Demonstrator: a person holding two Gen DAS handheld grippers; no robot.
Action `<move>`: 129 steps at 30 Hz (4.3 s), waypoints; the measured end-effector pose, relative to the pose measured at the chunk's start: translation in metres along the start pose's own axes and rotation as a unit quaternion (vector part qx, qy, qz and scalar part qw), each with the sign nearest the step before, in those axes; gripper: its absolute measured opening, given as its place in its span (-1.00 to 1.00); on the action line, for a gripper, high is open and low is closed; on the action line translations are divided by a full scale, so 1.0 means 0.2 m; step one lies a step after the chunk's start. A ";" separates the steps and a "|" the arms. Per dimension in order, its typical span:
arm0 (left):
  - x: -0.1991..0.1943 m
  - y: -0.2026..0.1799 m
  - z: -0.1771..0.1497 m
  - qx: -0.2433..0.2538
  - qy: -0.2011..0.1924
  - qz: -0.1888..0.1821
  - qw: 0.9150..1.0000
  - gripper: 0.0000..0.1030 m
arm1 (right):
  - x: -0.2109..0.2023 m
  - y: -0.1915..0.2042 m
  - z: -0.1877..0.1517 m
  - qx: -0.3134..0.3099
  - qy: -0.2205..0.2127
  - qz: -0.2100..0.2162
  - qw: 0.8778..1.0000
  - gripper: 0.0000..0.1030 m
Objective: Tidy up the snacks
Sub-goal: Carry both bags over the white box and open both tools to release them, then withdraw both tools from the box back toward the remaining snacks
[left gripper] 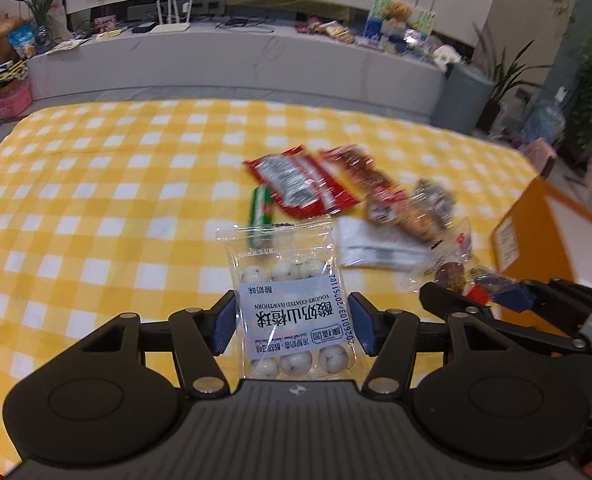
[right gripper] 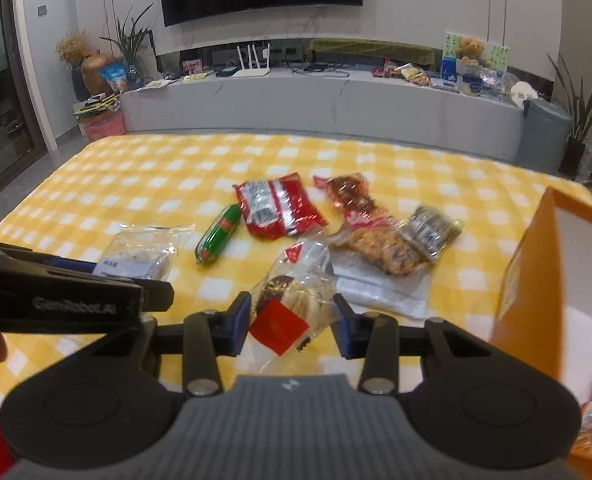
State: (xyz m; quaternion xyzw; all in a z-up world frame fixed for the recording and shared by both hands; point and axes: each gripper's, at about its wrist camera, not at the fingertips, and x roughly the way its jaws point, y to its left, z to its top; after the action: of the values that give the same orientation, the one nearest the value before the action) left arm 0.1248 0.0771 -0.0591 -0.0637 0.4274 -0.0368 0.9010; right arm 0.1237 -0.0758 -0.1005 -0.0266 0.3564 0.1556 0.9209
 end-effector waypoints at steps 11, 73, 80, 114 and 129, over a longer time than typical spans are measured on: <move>-0.15 -0.21 0.12 0.030 -0.035 -0.044 0.998 0.30 | -0.30 -0.21 0.08 0.013 -0.025 -0.011 1.000 -0.24; 0.51 -1.49 0.09 0.351 0.101 -0.146 0.920 0.44 | -0.20 -1.35 -0.10 0.061 0.215 -0.106 0.969 -0.15; 0.39 -1.45 0.14 0.329 0.072 -0.160 0.928 0.45 | -0.23 -1.32 -0.09 0.045 0.215 -0.121 0.968 0.23; -0.11 -0.54 0.13 0.178 -0.072 -0.060 0.980 0.45 | -0.54 -0.41 -0.03 0.012 -0.027 -0.148 0.988 0.47; 0.00 -0.09 0.04 0.089 -0.056 -0.039 0.994 0.44 | -0.27 -0.09 -0.05 0.019 -0.031 -0.061 0.997 0.46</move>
State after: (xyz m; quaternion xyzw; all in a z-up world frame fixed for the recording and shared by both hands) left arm 0.1307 0.0605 -0.0517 -0.0022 0.3685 -0.1061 0.9235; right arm 0.0846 -0.1082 -0.0724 -0.0260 0.3282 0.0933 0.9396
